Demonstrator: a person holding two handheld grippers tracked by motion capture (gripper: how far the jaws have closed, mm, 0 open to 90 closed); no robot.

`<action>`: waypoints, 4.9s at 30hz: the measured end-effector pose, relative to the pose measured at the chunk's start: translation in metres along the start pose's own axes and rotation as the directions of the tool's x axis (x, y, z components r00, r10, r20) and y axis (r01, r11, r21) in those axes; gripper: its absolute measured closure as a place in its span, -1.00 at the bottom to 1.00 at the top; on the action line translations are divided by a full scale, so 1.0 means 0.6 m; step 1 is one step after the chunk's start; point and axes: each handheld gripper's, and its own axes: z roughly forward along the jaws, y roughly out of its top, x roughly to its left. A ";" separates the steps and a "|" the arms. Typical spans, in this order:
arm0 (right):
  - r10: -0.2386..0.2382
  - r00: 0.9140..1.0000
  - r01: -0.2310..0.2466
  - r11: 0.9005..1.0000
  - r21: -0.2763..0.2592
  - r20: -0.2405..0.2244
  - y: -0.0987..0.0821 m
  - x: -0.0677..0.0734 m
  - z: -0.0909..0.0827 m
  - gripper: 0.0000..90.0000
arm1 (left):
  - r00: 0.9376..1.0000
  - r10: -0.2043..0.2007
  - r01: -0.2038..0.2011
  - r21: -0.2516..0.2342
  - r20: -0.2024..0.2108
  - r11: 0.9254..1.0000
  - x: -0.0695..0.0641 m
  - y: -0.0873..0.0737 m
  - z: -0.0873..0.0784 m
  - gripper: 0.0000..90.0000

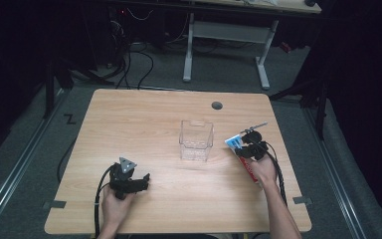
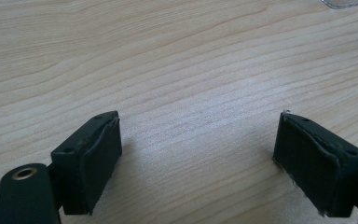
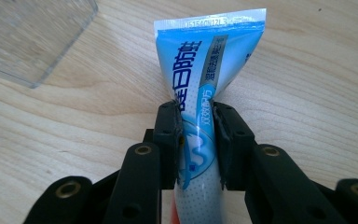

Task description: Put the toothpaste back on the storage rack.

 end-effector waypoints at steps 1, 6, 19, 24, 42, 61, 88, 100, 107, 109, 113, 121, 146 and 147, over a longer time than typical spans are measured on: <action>0.007 1.000 -0.007 1.000 -0.010 -0.004 -0.002 0.000 -0.005 0.61 | 1.000 0.000 0.000 0.000 0.000 1.000 0.000 0.000 0.000 -0.66; 0.009 1.000 -0.009 0.999 -0.045 -0.012 -0.007 0.000 -0.024 0.61 | 1.000 0.003 -0.003 -0.002 0.003 1.000 0.000 0.000 0.000 -0.66; -0.010 0.996 -0.006 0.983 -0.182 -0.085 -0.027 0.018 -0.072 0.62 | 1.000 0.003 -0.003 -0.002 0.004 1.000 -0.001 0.000 0.000 -0.66; -0.025 0.994 -0.003 0.968 -0.250 -0.111 -0.036 0.026 -0.086 0.64 | 1.000 0.002 -0.002 -0.003 0.006 1.000 -0.001 0.000 0.000 -0.66; -0.046 0.986 -0.012 0.940 -0.342 -0.161 -0.035 0.038 -0.119 0.64 | 1.000 0.004 -0.004 -0.001 0.006 1.000 -0.001 0.000 0.000 -0.66; -0.161 0.968 0.068 0.910 -0.409 -0.195 -0.014 0.088 -0.160 0.64 | 1.000 0.011 -0.011 0.000 0.012 1.000 -0.003 0.000 0.000 -0.66; -0.231 0.938 0.080 0.871 -0.485 -0.259 0.054 0.136 -0.177 0.66 | 1.000 0.012 -0.012 0.000 0.012 1.000 -0.003 0.000 0.000 -0.66; -0.246 0.925 0.064 0.853 -0.519 -0.291 0.088 0.151 -0.184 0.66 | 1.000 0.011 -0.011 -0.001 0.011 1.000 -0.003 0.000 0.000 -0.66; -0.263 0.923 0.079 0.846 -0.527 -0.283 0.108 0.165 -0.186 0.66 | 1.000 0.011 -0.011 0.000 0.013 1.000 -0.003 0.000 0.000 -0.66; -0.261 0.926 0.082 0.844 -0.530 -0.274 0.114 0.167 -0.190 0.66 | 1.000 0.013 -0.013 0.001 0.014 1.000 -0.002 0.000 0.000 -0.66; -0.260 0.927 0.080 0.842 -0.534 -0.271 0.122 0.168 -0.194 0.66 | 1.000 0.013 -0.013 0.002 0.014 1.000 -0.002 0.000 0.000 -0.66; -0.249 0.924 0.052 0.833 -0.550 -0.290 0.143 0.170 -0.198 0.66 | 1.000 0.013 -0.013 0.002 0.015 1.000 -0.002 0.000 0.000 -0.66; -0.150 0.964 0.010 0.845 -0.535 -0.220 0.174 0.160 -0.147 0.65 | 1.000 0.018 -0.018 0.000 0.016 1.000 -0.003 0.000 0.000 -0.66; -0.146 0.965 0.008 0.846 -0.533 -0.218 0.174 0.159 -0.144 0.65 | 1.000 0.019 -0.019 0.000 0.016 1.000 -0.003 0.000 0.000 -0.66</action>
